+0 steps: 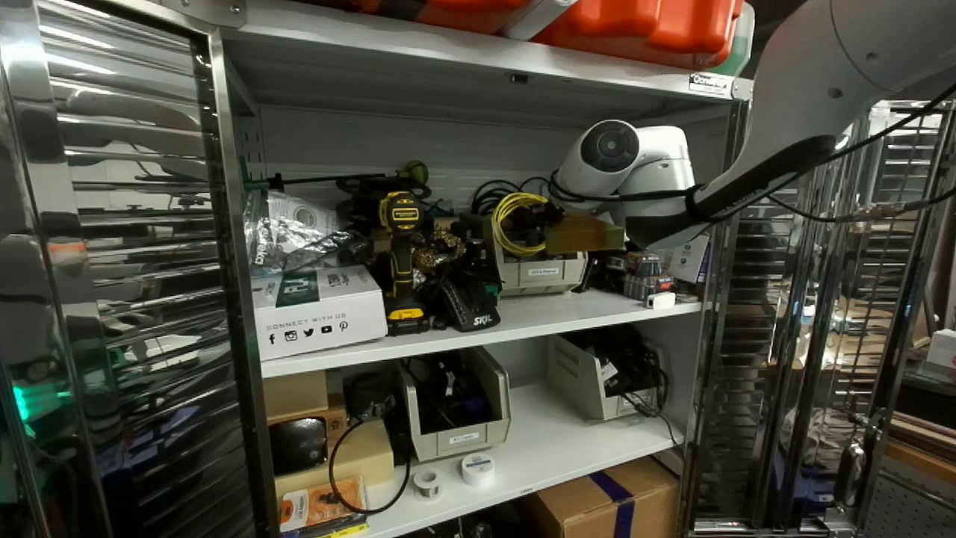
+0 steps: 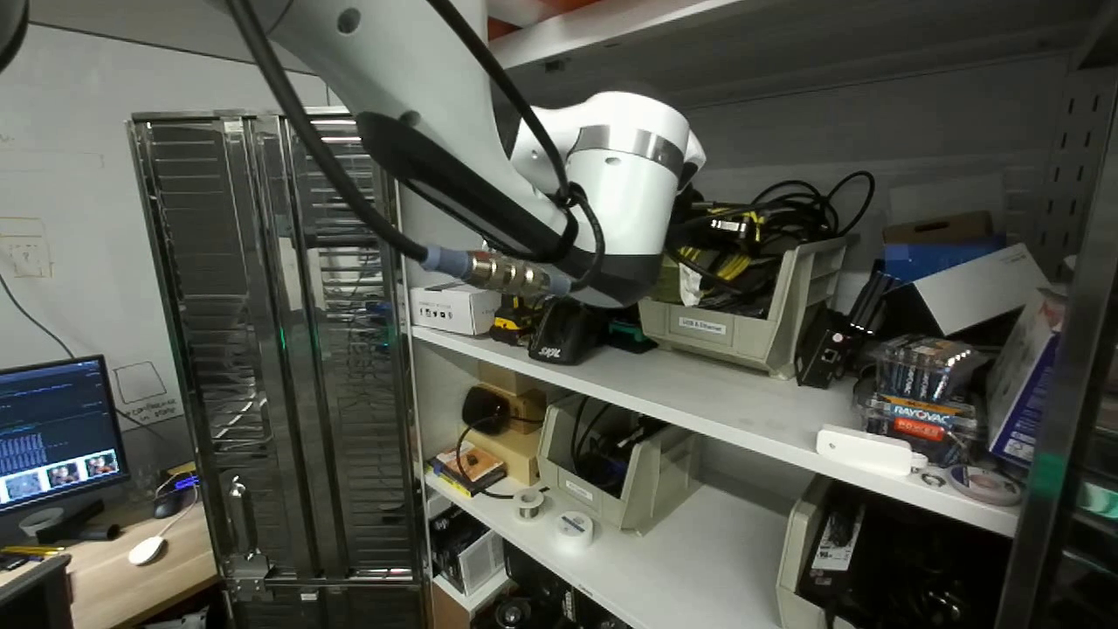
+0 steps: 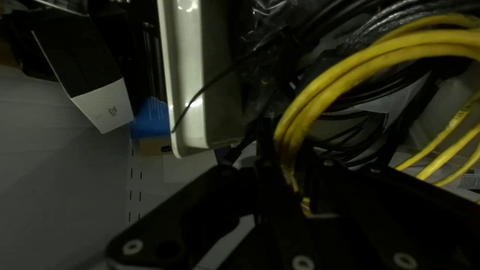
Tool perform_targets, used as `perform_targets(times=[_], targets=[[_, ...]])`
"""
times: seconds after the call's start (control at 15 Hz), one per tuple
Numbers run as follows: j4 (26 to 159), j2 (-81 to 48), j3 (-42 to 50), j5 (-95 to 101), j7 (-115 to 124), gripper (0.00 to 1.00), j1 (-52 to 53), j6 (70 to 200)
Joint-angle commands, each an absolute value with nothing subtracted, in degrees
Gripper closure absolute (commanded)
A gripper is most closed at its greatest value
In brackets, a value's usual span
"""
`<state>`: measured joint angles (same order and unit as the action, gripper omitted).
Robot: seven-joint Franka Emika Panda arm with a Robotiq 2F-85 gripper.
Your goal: Put the yellow cable inside the tool box
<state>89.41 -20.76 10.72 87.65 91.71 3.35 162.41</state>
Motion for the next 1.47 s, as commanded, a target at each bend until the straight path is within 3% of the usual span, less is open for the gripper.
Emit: perform_targets(times=[0.0, 0.33, 0.47, 0.6, 1.07, 1.4], targets=[[85.16, -23.98, 11.52, 94.82, 95.09, 0.96, 5.06, 159.44], [84.48, -25.26, 11.22, 101.19, 98.19, 0.96, 5.50, 153.57], [84.69, -25.64, 11.07, 101.29, 97.49, 0.58, 5.50, 151.97], [85.04, -25.50, 10.82, 100.54, 97.34, 0.54, 5.30, 151.37], [87.44, -21.00, 9.08, 94.98, 96.10, 0.03, 4.83, 152.80], [92.26, -15.27, 7.96, 87.89, 91.74, 0.00, 3.99, 155.25]])
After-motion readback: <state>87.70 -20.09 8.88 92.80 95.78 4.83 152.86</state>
